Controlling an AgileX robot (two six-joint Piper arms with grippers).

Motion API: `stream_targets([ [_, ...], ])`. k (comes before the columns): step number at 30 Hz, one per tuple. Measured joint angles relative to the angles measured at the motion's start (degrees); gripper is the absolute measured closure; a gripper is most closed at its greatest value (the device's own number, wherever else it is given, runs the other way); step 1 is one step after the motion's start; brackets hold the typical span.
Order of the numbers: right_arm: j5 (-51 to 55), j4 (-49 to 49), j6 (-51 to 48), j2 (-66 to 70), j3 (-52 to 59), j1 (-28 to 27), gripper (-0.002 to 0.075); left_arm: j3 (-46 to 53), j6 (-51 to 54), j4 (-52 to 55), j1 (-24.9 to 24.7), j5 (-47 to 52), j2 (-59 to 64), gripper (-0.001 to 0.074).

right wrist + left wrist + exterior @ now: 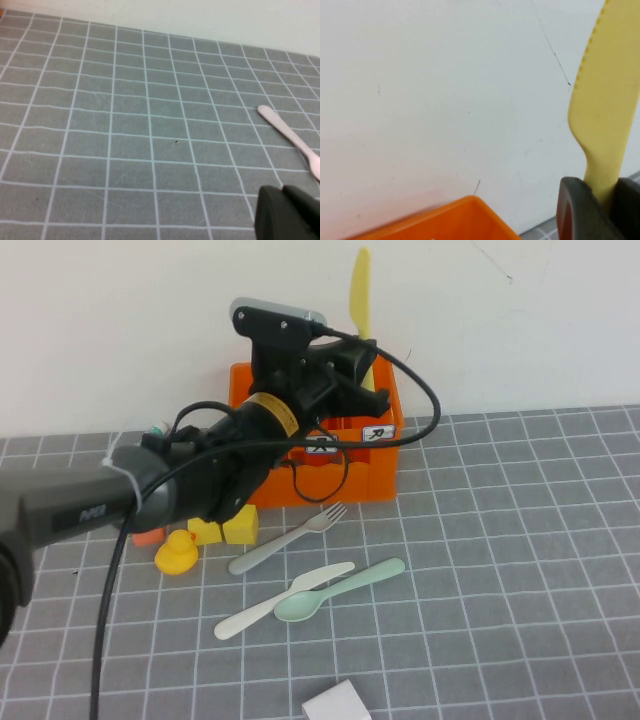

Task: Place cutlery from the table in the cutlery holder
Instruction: Place the knife on the box, then pick up the knife

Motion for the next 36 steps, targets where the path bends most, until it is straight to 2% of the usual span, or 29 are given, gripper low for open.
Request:
stream_targets([
  [6, 0.0, 0.0, 0.0, 0.0, 0.0, 0.0, 0.0729, -4.97, -0.9, 0.47, 0.0, 2.29, 3.49, 0.0636],
  [16, 0.0, 0.0, 0.0, 0.0, 0.0, 0.0, 0.0729, -6.4, 1.09, 1.41, 0.0, 4.26, 8.21, 0.0624],
  [18, 0.0, 0.0, 0.0, 0.0, 0.0, 0.0, 0.0729, -6.45, 1.28, 2.75, 0.0, 5.46, 8.22, 0.0577],
  [23, 0.0, 0.0, 0.0, 0.0, 0.0, 0.0, 0.0729, -6.55, 1.5, 3.9, -0.04, 10.27, 7.56, 0.0355],
  [27, 0.0, 0.0, 0.0, 0.0, 0.0, 0.0, 0.0729, -6.55, 1.5, 3.9, -0.53, 23.46, 3.12, 0.0302],
  [31, 0.0, 0.0, 0.0, 0.0, 0.0, 0.0, 0.0729, -6.55, 2.22, 3.9, -1.56, 39.77, -3.64, 0.0342],
  [34, 0.0, 0.0, 0.0, 0.0, 0.0, 0.0, 0.0729, -6.44, 4.98, 3.79, -2.25, 50.59, -8.51, 0.0468],
  [36, 0.0, 0.0, 0.0, 0.0, 0.0, 0.0, 0.0729, -5.47, 7.56, 3.34, -2.91, 56.75, -11.83, 0.059],
])
